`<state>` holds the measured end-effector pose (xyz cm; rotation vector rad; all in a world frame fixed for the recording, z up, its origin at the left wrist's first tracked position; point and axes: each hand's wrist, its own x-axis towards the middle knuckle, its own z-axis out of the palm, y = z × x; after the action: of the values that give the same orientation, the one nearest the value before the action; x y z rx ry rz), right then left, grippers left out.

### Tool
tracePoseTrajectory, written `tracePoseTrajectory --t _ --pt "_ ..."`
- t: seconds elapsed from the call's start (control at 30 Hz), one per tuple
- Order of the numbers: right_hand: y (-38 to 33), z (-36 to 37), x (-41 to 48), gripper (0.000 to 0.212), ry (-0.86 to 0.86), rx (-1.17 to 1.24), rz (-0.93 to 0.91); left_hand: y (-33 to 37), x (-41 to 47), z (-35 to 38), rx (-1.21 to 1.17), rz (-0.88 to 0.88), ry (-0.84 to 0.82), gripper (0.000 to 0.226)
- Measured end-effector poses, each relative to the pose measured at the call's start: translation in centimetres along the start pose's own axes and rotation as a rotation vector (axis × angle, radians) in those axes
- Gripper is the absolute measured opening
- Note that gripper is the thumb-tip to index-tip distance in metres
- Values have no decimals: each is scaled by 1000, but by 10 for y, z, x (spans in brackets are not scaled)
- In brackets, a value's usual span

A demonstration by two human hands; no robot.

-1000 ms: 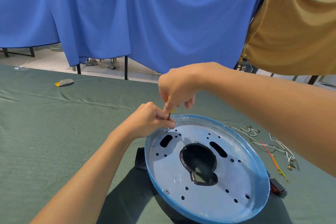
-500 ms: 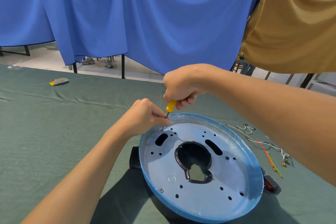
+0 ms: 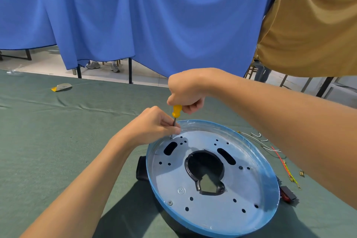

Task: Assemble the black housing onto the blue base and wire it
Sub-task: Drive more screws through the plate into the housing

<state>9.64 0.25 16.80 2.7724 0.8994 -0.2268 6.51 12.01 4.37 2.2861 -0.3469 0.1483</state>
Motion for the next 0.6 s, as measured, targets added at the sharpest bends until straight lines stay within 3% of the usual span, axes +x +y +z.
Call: tracePoseTrajectory --t 0.13,0.2,0.33,0.4,0.6 --pt "1 1 -1 40 -23 67 7 1 3 5 45 -24 69 27" --pt "0 -1 -4 37 44 -21 -77 -2 3 3 44 -28 58 13" --pt "-2 -5 -8 7 44 -200 -228 -3 3 4 56 -27 53 9" --pt "-4 -2 -8 4 23 -228 -240 -3 4 4 51 -19 37 10" --pt "-16 -6 4 26 -115 -105 -82 -5 2 2 25 21 11 6"
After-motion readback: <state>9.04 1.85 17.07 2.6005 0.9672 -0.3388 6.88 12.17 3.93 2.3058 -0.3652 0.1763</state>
